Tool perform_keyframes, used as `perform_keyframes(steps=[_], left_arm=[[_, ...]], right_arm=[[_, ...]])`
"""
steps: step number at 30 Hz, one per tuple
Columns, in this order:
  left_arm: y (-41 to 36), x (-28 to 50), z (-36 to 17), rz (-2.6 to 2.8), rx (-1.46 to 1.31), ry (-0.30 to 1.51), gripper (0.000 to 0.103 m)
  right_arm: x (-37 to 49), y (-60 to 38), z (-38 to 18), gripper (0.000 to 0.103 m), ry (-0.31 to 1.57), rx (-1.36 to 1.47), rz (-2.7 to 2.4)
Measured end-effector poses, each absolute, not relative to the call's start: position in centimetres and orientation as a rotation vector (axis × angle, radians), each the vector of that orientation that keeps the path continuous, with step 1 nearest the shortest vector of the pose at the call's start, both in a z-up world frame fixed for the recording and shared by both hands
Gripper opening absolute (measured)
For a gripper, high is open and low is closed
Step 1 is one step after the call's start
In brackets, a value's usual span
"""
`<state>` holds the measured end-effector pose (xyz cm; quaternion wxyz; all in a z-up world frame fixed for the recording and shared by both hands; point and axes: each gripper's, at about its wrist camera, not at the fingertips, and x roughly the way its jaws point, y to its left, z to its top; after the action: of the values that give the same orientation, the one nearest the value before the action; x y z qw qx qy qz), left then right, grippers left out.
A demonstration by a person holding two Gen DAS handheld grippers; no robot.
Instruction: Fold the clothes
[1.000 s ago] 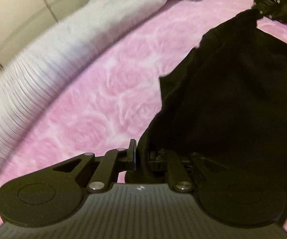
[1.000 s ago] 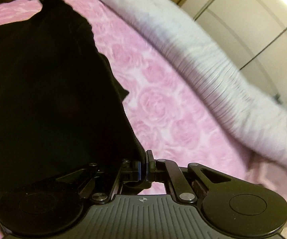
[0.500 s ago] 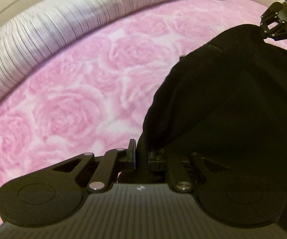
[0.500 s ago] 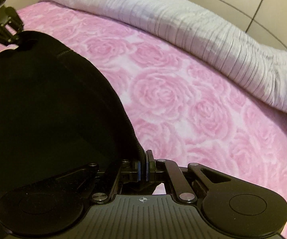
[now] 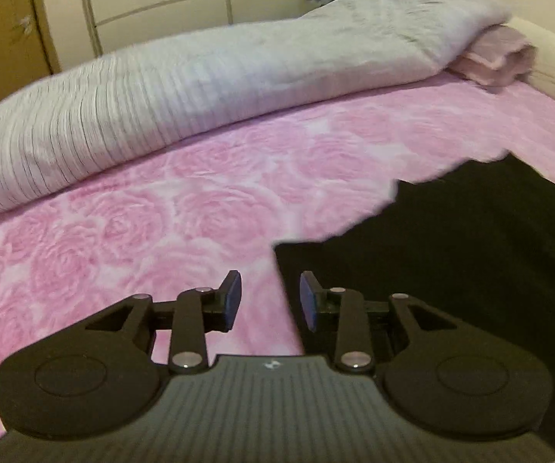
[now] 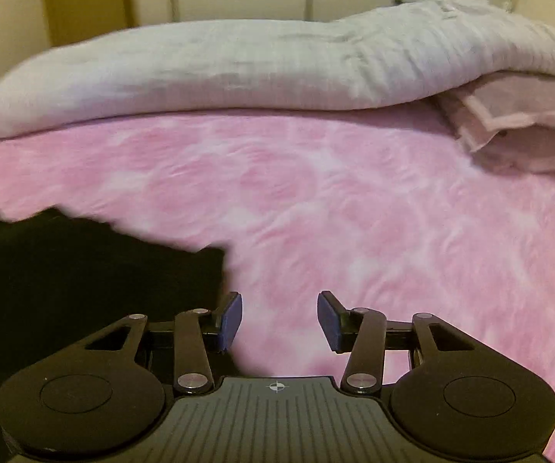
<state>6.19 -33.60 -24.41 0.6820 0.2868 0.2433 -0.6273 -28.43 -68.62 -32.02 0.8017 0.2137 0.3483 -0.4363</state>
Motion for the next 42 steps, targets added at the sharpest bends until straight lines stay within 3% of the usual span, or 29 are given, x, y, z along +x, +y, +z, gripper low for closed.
perform_keyframes(steps=[7, 15, 18, 22, 26, 30, 31, 32, 35, 37, 42], left_arm=[[-24.1, -0.5, -25.7, -1.506, 0.699, 0.506, 0.034], [-20.3, -3.5, -30.8, -1.375, 0.934, 0.423, 0.034], [-17.7, -5.2, -29.7, -1.357, 0.965, 0.311, 0.034], [-13.7, -10.2, -30.4, -1.437, 1.104, 0.003, 0.062], [-13.3, -14.3, -33.4, -1.471, 1.288, -0.215, 0.064], [-15.6, -15.3, -36.5, -1.430, 1.390, -0.338, 0.062], [-16.5, -15.0, -36.7, -1.409, 1.384, -0.347, 0.054], [-17.4, -14.6, -37.1, -1.373, 1.403, -0.349, 0.037], [-19.2, -13.2, -37.8, -1.350, 1.462, -0.379, 0.032], [-19.6, -13.0, -38.1, -1.357, 1.511, -0.414, 0.025], [-18.4, -13.9, -35.9, -1.406, 1.497, -0.333, 0.009]], right_arm=[[-30.5, -56.3, -34.1, 0.050, 0.706, 0.497, -0.815], [-32.6, -51.0, -36.3, 0.052, 0.698, 0.573, -1.008], [-30.4, -46.5, -34.6, 0.053, 0.753, 0.348, -0.959], [-26.5, -40.1, -35.8, 0.058, 0.890, -0.089, -0.822], [-23.2, -37.4, -40.0, 0.059, 1.052, -0.430, -0.734], [-21.4, -38.0, -42.8, 0.059, 1.094, -0.602, -0.712], [-21.1, -38.4, -43.2, 0.059, 1.088, -0.623, -0.711], [-20.8, -38.8, -43.5, 0.058, 1.077, -0.641, -0.715], [-20.5, -39.9, -44.6, 0.042, 1.080, -0.717, -0.713], [-20.3, -40.4, -45.3, 0.024, 1.093, -0.762, -0.698], [-24.2, -41.5, -43.5, 0.019, 1.090, -0.793, -0.652]])
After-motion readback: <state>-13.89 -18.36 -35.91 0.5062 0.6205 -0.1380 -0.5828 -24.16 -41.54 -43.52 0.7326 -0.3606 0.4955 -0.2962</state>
